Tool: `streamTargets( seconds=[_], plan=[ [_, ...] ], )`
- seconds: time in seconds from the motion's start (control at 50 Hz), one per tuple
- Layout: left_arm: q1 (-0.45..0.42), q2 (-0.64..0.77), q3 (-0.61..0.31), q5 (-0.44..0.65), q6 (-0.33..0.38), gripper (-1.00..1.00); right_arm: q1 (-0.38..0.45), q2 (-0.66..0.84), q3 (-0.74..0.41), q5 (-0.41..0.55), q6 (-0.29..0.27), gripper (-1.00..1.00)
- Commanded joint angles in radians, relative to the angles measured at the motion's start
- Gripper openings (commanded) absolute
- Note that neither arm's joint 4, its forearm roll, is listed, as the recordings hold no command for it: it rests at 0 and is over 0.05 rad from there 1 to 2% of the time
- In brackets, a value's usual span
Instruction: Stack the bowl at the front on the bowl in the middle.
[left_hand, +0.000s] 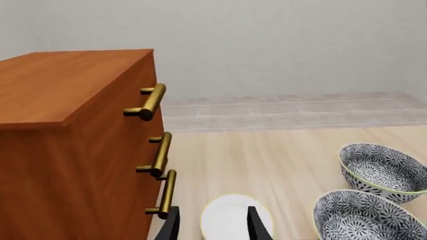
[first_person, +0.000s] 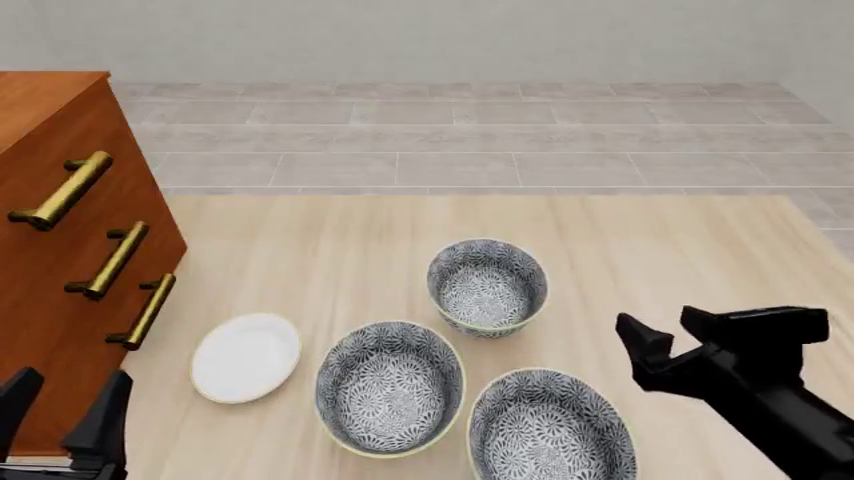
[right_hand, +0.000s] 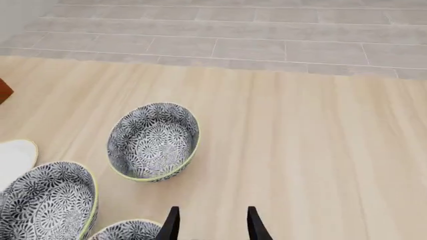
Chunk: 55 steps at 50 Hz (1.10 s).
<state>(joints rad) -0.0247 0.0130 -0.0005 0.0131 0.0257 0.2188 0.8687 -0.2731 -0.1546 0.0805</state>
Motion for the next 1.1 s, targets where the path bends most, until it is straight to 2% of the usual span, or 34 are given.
streamTargets(
  seconds=[0.02, 0.08, 0.3, 0.48, 0.72, 1.1],
  plan=[
    [-0.004, 0.009, 0.000, -0.009, 0.001, 1.00, 0.072, 0.237, -0.131, 0.043, 0.036, 1.00],
    [-0.003, 0.005, 0.000, -0.007, 0.000, 1.00, 0.096, 0.278, -0.165, 0.066, 0.059, 1.00],
    [-0.004, 0.006, 0.000, -0.006, 0.001, 1.00, 0.095, 0.384, -0.276, 0.129, 0.049, 1.00],
    [-0.008, 0.004, 0.000, -0.002, 0.001, 1.00, 0.087, 0.476, -0.366, 0.180, 0.075, 1.00],
    [-0.005, 0.011, 0.000, -0.010, -0.002, 1.00, 0.103, 0.528, -0.455, 0.261, 0.077, 1.00],
    [-0.004, 0.015, 0.000, -0.011, -0.003, 1.00, 0.083, 0.679, -0.565, 0.262, 0.083, 1.00]
  ],
)
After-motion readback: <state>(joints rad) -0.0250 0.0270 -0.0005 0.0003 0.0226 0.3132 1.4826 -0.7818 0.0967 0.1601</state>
